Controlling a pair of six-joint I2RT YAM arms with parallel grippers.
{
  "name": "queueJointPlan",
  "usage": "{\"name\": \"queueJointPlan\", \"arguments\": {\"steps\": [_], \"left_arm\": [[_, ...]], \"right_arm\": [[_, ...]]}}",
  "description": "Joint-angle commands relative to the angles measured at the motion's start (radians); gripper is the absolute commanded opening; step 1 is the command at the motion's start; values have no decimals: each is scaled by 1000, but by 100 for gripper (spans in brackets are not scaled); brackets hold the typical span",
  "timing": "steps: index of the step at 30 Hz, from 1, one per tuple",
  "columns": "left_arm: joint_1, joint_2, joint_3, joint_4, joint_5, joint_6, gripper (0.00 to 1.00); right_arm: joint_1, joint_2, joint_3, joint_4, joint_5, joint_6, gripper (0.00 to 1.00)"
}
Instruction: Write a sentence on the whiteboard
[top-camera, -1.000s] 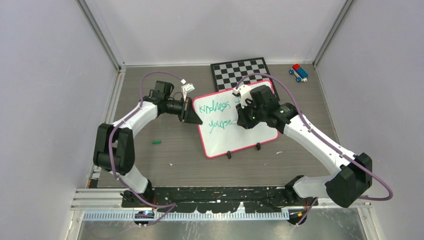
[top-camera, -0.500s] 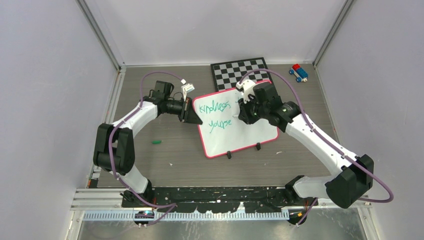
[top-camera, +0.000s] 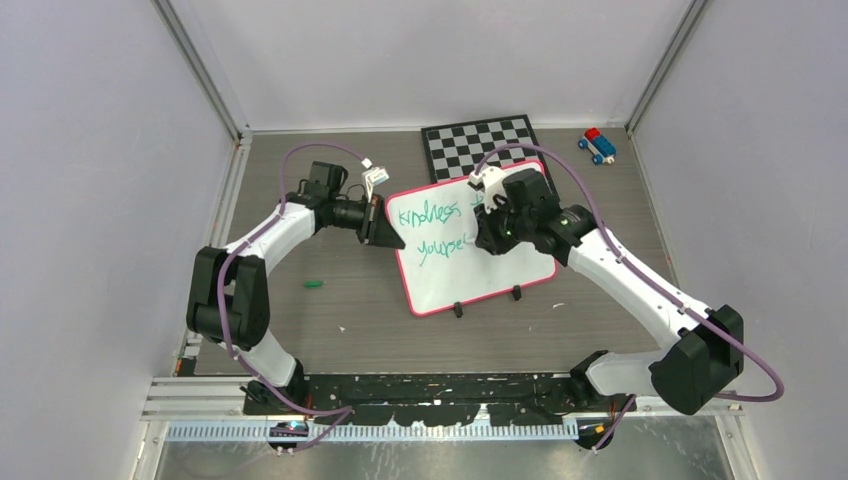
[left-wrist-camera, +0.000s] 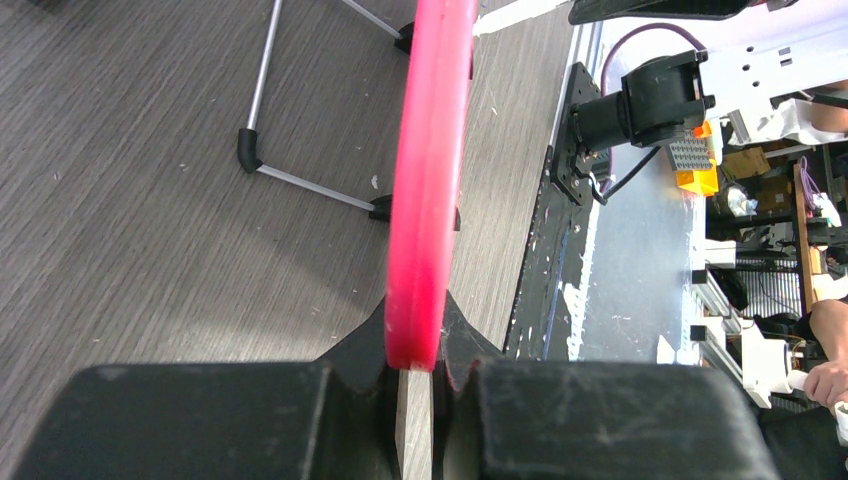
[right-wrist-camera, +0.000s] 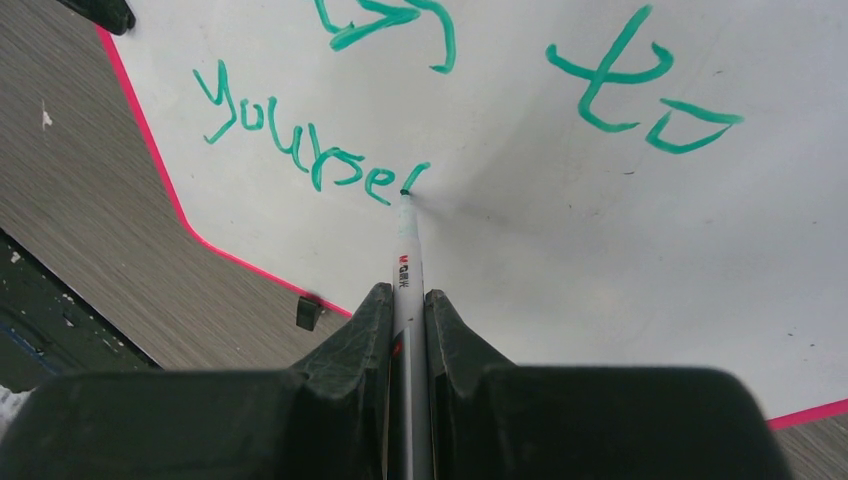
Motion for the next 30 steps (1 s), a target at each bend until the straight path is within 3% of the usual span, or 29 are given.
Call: {"name": "queueJointPlan", "arguments": {"steps": [1, 14, 30], "left_arm": [[-5, -9, -2, 10, -7, 19, 0], [-5, -11, -4, 9, -7, 17, 0], [-5, -17, -4, 9, -7, 15, 0]], "right_arm": [[-3, -21, -16, 3, 1, -2, 0], [-3, -55, 45, -39, 38, -41, 0], [-27, -29, 63, 23, 78, -30, 0]]}}
